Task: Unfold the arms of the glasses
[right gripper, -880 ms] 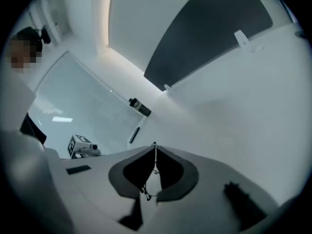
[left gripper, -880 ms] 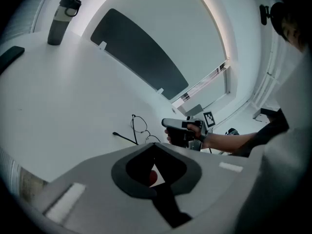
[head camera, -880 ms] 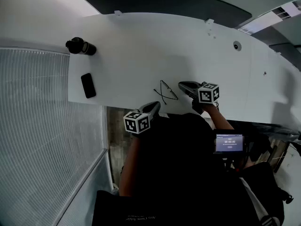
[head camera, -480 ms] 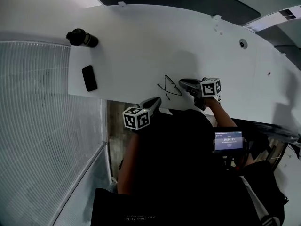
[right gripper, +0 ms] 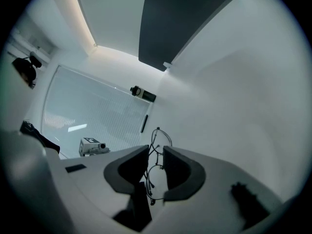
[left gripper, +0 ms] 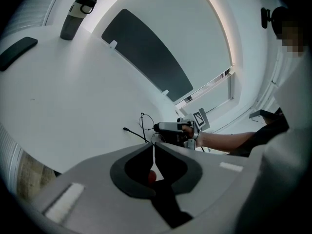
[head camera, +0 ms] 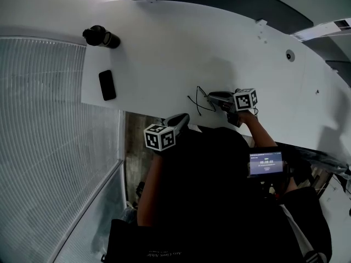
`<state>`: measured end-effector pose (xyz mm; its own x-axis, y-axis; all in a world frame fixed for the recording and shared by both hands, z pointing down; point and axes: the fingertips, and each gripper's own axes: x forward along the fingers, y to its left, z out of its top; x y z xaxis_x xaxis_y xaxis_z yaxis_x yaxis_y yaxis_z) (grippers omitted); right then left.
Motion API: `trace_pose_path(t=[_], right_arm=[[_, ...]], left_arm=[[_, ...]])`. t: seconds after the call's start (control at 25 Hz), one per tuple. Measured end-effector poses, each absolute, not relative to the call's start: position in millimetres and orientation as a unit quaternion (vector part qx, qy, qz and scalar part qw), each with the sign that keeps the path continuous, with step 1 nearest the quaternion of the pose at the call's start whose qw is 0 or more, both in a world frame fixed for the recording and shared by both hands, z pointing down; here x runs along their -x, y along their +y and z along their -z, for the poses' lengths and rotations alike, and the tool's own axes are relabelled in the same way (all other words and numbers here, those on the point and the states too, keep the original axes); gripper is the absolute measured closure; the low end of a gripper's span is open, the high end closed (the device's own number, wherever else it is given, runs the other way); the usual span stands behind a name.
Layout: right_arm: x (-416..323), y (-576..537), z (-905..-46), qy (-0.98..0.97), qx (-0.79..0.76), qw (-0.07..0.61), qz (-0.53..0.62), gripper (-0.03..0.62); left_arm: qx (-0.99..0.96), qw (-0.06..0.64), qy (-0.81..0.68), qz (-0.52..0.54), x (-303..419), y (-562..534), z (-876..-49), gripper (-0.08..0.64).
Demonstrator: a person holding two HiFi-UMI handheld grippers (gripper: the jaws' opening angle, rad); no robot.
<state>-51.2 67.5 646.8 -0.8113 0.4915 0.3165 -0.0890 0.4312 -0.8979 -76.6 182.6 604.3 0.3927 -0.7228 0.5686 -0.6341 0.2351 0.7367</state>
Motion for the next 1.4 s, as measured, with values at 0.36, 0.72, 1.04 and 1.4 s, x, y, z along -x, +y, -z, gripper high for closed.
trace_pose_path(t=[0.36, 0.72, 1.04, 1.4], right_arm=[[54.2, 78.9, -652.6, -0.804, 0.140, 0.323, -0.480, 0.497], [58.0, 84.1, -655.4, -0.805, 0.135, 0.344, -0.464, 0.519], [52.8, 72.5, -657.0, -0.774, 0.099, 0.324, -0.535, 0.560], [56.5, 46.5, -602.9, -0.732, 0.029, 0.191, -0.654, 0.560]], left_arm=[[-0.619, 0.568, -0.541, 0.037, 73.2, 176.5, -609.6, 0.540], [-0.619, 0.572, -0.537, 0.031, 73.0, 169.4, -613.7, 0.541], [-0.616, 0.575, -0.538, 0.027, 71.9, 169.3, -613.3, 0.541], [-0.627, 0.550, -0.550, 0.040, 81.5, 156.0, -597.3, 0.548]])
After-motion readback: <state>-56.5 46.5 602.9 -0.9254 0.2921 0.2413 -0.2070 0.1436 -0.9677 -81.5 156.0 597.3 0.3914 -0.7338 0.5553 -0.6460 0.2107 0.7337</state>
